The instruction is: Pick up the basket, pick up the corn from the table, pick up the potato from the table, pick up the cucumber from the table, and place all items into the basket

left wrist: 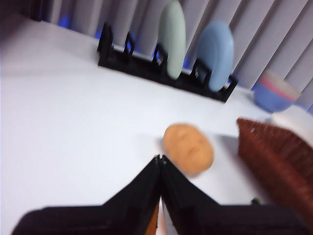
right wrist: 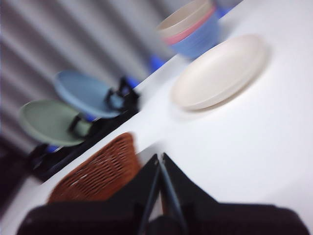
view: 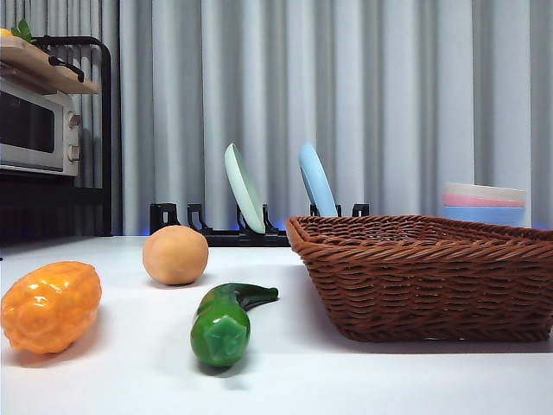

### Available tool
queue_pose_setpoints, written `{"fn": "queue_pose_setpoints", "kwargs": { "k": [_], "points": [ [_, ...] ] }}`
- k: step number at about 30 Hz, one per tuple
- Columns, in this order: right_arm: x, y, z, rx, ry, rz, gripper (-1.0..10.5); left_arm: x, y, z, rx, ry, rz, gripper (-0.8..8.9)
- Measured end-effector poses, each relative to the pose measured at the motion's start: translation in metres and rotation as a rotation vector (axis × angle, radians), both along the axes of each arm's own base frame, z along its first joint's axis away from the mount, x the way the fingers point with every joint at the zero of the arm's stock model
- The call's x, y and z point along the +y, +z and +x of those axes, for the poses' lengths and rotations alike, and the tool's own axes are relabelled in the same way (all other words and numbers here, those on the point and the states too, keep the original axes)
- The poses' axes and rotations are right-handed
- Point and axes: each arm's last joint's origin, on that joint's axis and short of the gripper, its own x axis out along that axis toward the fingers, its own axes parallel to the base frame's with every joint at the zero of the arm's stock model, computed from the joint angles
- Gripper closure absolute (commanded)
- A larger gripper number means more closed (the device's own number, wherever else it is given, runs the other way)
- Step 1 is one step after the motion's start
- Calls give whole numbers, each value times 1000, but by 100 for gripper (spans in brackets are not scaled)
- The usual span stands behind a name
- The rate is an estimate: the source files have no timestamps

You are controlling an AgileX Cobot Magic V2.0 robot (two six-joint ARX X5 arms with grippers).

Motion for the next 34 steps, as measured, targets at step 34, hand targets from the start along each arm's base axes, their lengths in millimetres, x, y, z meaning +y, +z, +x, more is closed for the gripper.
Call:
{"fn": "queue_pose_setpoints", "kwargs": {
  "k": [34],
  "points": [
    [19, 117, 114, 539, 630, -358, 784, -15, 122, 93, 439, -282, 178, 528]
  ]
}}
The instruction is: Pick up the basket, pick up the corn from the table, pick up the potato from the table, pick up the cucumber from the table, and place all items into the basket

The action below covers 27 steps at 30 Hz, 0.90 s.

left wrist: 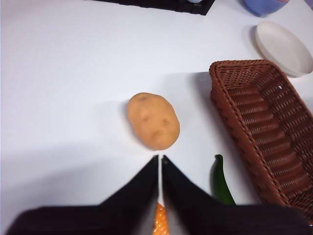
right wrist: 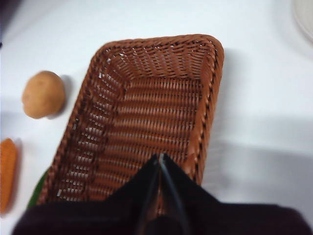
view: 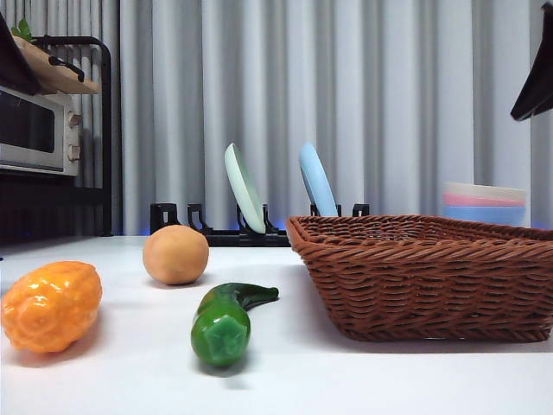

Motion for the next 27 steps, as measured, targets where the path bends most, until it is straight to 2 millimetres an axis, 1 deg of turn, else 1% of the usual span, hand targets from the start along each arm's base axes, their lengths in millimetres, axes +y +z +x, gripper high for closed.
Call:
{"fn": "queue_pose_setpoints", "kwargs": {
  "k": [1, 2, 3, 4, 8, 11, 14, 20, 21, 23, 26, 27],
  "points": [
    [0, -1, 1, 3, 5, -6, 712, 0, 0, 0, 0, -2, 3, 455],
    [0, -2, 3, 6, 9, -11, 634, 0, 0, 0, -1, -2, 4, 422],
    [0, -3, 4, 9, 13, -14, 572, 0, 0, 0, -1, -2, 4, 423],
    [0, -4, 4, 12, 15, -18, 535, 0, 0, 0, -1, -2, 4, 423],
    [0, -10, 13, 14, 10, -37, 528, 0, 0, 0, -1, -2, 4, 423],
    [0, -17, 25, 20, -26, -79, 530, 0, -1, 2, -5, -2, 3, 423],
    [0, -29, 39, 77, -26, -92, 537, -1, -3, 5, 7, -2, 4, 423],
    [3, -63, 67, 218, 13, -73, 543, -1, -6, 9, 26, -2, 6, 423],
    [5, -70, 71, 235, 30, -57, 559, -1, -7, 9, 28, -2, 7, 423],
    [8, -80, 76, 264, 46, -50, 653, -1, -7, 10, 30, -2, 7, 423],
    [12, -92, 80, 311, 59, -51, 859, -1, -8, 10, 34, -2, 7, 423],
    [13, -94, 80, 320, 62, -51, 960, -1, -8, 11, 34, -2, 7, 423]
  ]
}}
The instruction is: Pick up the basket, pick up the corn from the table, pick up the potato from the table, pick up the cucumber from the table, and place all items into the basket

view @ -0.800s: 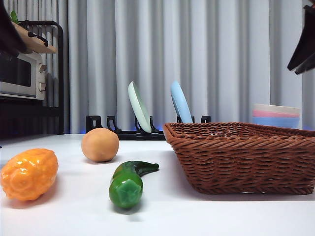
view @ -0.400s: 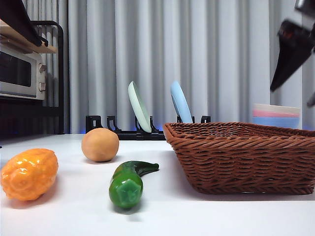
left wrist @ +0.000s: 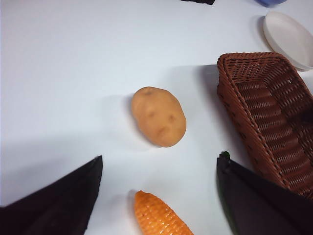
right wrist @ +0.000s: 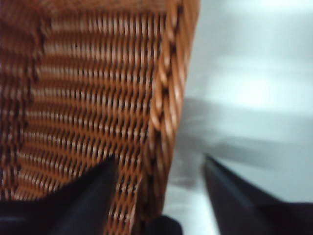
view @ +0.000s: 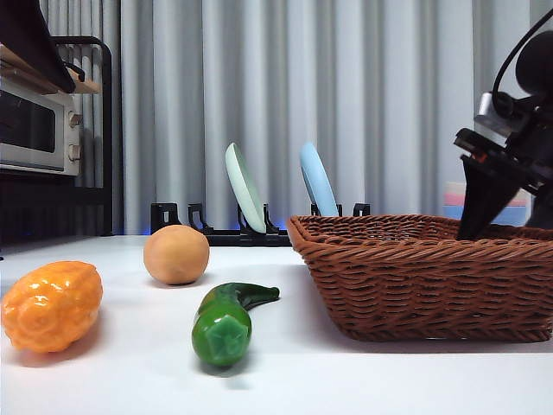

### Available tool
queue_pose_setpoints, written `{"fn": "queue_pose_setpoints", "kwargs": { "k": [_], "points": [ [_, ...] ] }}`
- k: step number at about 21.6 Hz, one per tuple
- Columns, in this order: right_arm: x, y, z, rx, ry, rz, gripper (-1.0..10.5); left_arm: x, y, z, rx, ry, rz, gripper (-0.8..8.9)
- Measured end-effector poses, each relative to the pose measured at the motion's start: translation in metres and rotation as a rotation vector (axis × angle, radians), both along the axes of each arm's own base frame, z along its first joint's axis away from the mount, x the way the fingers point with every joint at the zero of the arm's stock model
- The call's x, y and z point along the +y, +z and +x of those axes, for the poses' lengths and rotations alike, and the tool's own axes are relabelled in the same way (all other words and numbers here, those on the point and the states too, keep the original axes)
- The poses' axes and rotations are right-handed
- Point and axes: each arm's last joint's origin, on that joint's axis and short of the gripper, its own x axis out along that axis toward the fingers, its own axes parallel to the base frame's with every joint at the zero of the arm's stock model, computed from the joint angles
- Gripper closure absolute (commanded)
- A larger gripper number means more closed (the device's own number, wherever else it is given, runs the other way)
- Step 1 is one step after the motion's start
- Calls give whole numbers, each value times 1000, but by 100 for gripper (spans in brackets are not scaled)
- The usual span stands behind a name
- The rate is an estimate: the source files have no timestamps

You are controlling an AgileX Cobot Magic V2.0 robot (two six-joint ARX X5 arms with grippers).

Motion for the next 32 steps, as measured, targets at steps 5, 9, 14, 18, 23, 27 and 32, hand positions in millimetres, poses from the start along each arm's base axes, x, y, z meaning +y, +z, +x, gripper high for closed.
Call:
{"fn": "queue_pose_setpoints", "kwargs": {
  "k": [5, 9, 14, 18, 23, 27, 32],
  "points": [
    [0, 13, 1, -23, -40, 26, 959, -4, -2, 4, 2, -14, -3, 305],
    [-1, 41, -7, -113, -54, 42, 959, -18, -11, 26, 63, -42, -21, 306],
    [-2, 74, -23, -231, -63, 53, 959, -51, -20, 78, 153, -56, 42, 306],
    [-3, 87, -33, -283, -62, 60, 959, -85, -30, 114, 195, -74, 121, 306],
    [-4, 95, -40, -315, -63, 65, 959, -111, -61, 138, 283, -55, 244, 306],
    [-4, 97, -41, -321, -63, 65, 959, -114, -85, 145, 350, -56, 274, 315],
    [-4, 97, -41, -319, -65, 66, 959, -116, -86, 147, 324, -72, 276, 821]
  ]
}}
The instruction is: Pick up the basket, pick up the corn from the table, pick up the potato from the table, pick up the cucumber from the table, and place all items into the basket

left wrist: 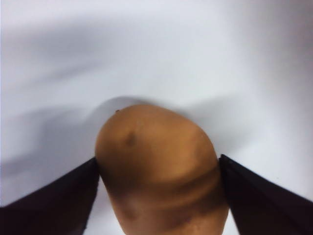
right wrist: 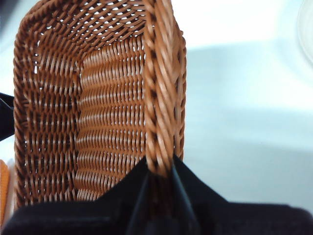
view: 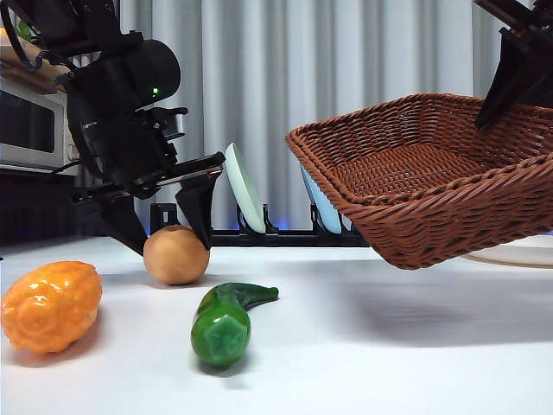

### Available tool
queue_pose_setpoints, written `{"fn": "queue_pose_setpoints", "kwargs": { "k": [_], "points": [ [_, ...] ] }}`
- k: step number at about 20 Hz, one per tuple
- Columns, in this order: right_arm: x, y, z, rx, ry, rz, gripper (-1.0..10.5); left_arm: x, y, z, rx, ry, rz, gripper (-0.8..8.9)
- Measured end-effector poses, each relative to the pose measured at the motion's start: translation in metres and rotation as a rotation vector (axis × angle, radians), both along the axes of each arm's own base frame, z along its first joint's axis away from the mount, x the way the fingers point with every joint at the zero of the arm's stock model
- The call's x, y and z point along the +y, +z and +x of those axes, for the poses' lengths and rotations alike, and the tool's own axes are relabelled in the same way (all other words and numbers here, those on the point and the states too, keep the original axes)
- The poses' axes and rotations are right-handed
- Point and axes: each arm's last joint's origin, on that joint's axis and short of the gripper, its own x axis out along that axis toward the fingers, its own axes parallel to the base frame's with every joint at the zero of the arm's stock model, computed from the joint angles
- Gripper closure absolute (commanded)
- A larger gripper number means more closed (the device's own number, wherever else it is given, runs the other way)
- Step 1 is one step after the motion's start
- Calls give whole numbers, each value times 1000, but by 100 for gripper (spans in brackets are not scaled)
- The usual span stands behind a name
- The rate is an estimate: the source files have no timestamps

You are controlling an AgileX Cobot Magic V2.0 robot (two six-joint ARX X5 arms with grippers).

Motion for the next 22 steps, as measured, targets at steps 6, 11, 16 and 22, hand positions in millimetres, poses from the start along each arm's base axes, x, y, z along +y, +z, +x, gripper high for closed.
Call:
{"fn": "queue_pose_setpoints", "kwargs": {
  "k": [6, 11, 16, 22],
  "points": [
    [0, 2, 2, -15, -20, 24, 959, 6, 24, -15, -6, -37, 16, 821],
    [15, -2, 13, -11, -21, 83, 959, 15, 135, -82, -315, -119, -165, 821],
    [56, -15, 22, 19, 67, 140, 959, -16, 167, -116, -452, -207, -290, 821],
    [85, -11, 17, 5, 129, 210, 959, -68, 123, -111, -322, -272, -191, 804]
  ]
}}
